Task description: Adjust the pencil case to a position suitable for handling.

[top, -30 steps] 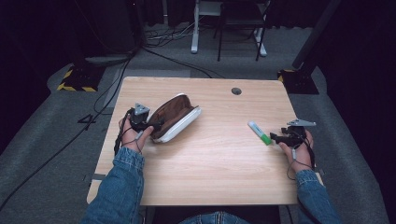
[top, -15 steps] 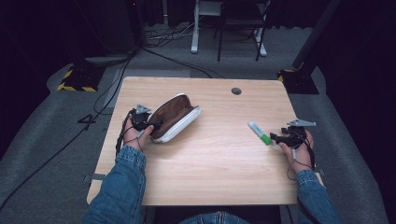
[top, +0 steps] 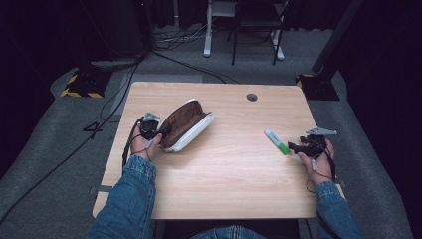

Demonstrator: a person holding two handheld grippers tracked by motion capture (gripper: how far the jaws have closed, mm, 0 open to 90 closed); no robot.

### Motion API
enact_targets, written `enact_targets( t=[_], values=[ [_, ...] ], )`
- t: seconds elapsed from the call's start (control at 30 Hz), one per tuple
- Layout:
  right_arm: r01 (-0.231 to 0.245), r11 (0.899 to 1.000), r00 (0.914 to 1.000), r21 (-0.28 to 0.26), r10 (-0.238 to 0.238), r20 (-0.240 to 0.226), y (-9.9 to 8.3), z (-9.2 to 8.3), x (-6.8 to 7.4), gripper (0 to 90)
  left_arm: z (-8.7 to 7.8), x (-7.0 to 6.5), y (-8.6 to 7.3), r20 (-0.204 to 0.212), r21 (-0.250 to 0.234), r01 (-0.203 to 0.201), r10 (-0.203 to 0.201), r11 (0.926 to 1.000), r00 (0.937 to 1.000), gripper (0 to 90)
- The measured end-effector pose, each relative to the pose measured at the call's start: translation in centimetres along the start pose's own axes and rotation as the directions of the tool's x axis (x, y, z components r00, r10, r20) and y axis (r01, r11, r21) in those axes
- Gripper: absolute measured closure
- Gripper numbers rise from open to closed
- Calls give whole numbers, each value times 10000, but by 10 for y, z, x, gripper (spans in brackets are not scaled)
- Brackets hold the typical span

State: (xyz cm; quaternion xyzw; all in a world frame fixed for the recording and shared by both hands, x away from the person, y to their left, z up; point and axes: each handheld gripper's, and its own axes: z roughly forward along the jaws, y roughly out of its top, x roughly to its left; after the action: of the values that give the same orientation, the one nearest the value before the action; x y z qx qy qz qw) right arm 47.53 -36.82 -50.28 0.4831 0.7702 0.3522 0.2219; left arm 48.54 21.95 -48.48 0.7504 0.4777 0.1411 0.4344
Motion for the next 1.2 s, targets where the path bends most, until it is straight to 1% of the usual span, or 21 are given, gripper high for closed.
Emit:
enact_targets(
  t=[0.1,0.2,0.3,0.37,0.43,0.53,0.77,0.83,0.87,0.9,0.97,1.03,1.1,1.13,1.17,1.2],
  values=[
    [-11,10000,10000,-4,11,2,0,0,0,332,-1,-1,1,74,-6,22,-22,10000,10000,836],
    [-8,10000,10000,-6,8,1,0,0,0,332,-3,-1,2,202,39,177,-178,9998,9996,839],
    [-13,10000,10000,-3,13,-1,0,0,0,332,-5,-3,3,324,51,230,-232,9997,9992,841],
    [-1,10000,10000,-10,1,5,0,0,0,332,-7,-4,4,431,-69,304,-301,9995,9986,842],
    [-10,10000,10000,-2,10,0,0,0,0,332,-10,-6,6,551,-136,281,-273,9995,9981,842],
    [-2,10000,10000,-9,2,5,0,0,0,332,-12,-8,7,574,-221,258,-245,9994,9980,843],
    [-3,10000,10000,-5,3,-14,0,0,0,332,-26,-21,11,946,-298,-16,44,9996,9955,842],
    [-4,10000,10000,-5,4,-14,0,0,0,332,-29,-25,12,1083,-251,-144,170,9996,9940,842],
    [5,10000,10000,-11,-5,-7,0,0,0,332,-32,-30,13,1163,-265,-271,300,9993,9928,843],
    [5,10000,10000,-11,-5,-7,0,0,0,332,-32,-30,13,1163,-265,-271,300,9993,9928,843],
    [7,10000,10000,-10,-7,-8,0,0,0,332,-35,-36,14,1230,-245,-435,462,9988,9913,844],
    [1,10000,10000,-6,-1,-14,0,0,0,332,-39,-43,17,1318,-79,-670,675,9977,9890,844],
    [-4,10000,10000,-4,4,-13,0,0,0,332,-42,-48,18,1441,-72,-799,801,9968,9863,844],
    [-2,10000,10000,-5,2,-14,0,0,0,332,-43,-52,19,1548,-96,-906,910,9958,9837,844],
    [-5,10000,10000,-5,5,-14,0,0,0,332,-43,-52,19,1548,-96,-906,910,9958,9837,844],
    [-3,10000,10000,-4,3,-14,0,0,0,332,-44,-57,21,1705,-130,-995,1003,9950,9803,844]
  ],
)
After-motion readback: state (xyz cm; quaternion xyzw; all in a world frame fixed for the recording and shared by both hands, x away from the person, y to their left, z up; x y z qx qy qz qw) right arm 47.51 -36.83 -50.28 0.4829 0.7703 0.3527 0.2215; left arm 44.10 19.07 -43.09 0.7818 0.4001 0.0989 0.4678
